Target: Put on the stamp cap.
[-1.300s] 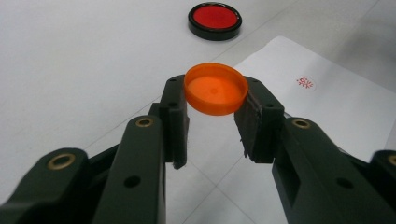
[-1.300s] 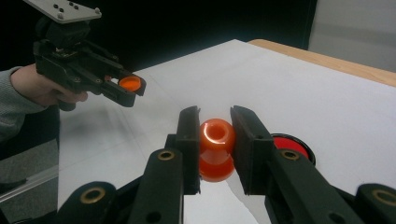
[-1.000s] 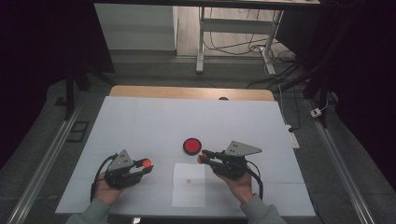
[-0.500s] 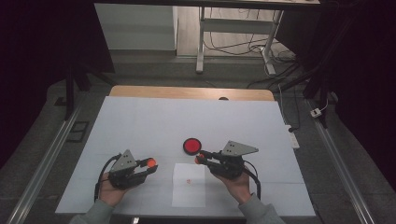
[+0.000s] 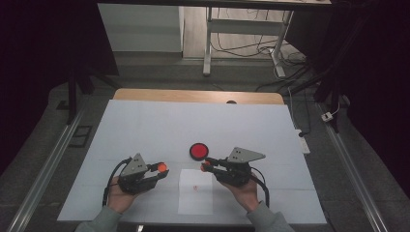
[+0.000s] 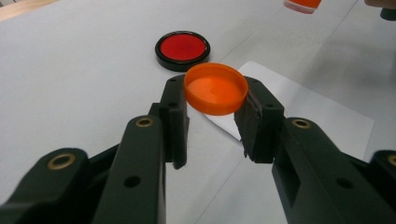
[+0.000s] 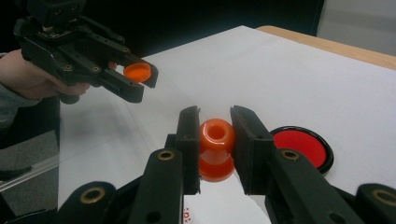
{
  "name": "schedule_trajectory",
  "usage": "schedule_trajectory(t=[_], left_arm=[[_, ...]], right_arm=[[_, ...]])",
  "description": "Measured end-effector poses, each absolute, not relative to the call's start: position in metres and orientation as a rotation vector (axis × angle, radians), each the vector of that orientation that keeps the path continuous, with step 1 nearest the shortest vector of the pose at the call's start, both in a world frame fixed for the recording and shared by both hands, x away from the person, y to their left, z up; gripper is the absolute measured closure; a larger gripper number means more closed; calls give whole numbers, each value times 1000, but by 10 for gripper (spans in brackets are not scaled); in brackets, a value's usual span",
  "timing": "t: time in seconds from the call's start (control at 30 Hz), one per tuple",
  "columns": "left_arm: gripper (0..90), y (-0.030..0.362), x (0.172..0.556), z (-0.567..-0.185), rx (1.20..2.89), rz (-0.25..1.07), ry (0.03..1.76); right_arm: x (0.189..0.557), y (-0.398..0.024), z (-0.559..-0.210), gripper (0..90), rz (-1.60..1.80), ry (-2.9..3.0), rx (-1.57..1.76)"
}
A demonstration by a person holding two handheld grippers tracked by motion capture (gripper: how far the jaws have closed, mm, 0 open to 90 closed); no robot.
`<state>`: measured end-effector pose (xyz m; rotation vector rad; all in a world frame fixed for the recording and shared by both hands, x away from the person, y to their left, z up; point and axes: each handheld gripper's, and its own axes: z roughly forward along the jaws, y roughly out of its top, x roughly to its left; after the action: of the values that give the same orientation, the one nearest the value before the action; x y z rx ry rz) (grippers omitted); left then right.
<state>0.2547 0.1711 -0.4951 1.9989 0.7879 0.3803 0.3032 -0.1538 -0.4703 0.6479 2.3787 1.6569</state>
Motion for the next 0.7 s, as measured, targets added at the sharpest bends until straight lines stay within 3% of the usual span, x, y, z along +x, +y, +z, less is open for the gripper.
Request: schedule_trajectory(t=[0.7], left_arm=[[650,137,265,-497,2060,340,692]], right_arm=[[304,-155,-471,720,1669,2364,662]])
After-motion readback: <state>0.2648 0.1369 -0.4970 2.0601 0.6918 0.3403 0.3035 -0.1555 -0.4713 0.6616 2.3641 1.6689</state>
